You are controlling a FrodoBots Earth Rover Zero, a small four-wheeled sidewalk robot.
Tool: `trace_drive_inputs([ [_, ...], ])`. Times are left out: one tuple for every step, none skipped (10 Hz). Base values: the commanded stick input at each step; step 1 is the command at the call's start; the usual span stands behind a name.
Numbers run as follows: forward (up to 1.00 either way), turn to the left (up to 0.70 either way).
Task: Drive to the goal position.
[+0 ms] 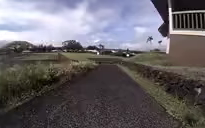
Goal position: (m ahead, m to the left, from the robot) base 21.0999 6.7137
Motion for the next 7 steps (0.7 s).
trace_drive_inputs([
  [0.50,0.00],
  [0.50,0.00],
  [0.50,0.00],
  [0.50,0.00],
  [0.50,0.00],
  [0.50,0.00],
  [0.50,0.00],
])
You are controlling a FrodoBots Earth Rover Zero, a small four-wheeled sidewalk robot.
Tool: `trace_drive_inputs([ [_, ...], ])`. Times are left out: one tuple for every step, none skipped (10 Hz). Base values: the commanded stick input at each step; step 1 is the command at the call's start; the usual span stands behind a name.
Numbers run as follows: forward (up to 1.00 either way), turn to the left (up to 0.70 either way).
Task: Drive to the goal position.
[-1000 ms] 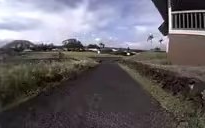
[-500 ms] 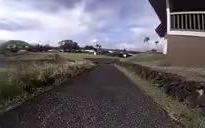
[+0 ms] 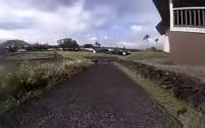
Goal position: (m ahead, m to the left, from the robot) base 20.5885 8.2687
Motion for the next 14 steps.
trace_drive_inputs([
  [0.50,0.00],
  [0.50,0.00],
  [0.50,0.00],
  [0.50,0.00],
  [0.50,0.00],
  [0.50,0.00],
  [0.50,0.00],
  [0.50,0.00],
  [0.50,0.00],
  [0.50,0.00],
  [0.50,-0.02],
  [0.50,-0.18],
  [0.50,-0.39],
  [0.50,-0.50],
])
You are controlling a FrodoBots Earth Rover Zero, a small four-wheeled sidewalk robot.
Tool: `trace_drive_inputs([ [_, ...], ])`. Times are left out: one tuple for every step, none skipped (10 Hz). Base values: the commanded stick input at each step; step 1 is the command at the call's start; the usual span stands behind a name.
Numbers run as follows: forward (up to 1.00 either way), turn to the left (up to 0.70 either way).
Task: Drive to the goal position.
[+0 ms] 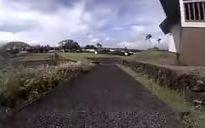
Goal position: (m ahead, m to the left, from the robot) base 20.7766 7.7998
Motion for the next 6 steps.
trace_drive_inputs([
  [0.50,-0.28],
  [0.50,0.00],
  [0.50,0.00],
  [0.50,0.00],
  [0.50,0.00],
  [0.50,0.00],
])
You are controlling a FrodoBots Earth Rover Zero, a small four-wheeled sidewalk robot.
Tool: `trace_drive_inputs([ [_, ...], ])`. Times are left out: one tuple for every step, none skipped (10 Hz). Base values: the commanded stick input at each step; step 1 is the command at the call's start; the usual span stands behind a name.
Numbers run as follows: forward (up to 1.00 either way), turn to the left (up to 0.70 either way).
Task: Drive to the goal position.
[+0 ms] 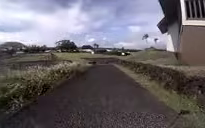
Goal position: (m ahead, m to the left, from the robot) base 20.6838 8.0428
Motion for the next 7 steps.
trace_drive_inputs([
  [0.50,0.00],
  [0.50,0.00],
  [0.50,0.00],
  [0.50,0.00],
  [0.50,0.00],
  [0.50,0.00],
  [0.50,0.00],
])
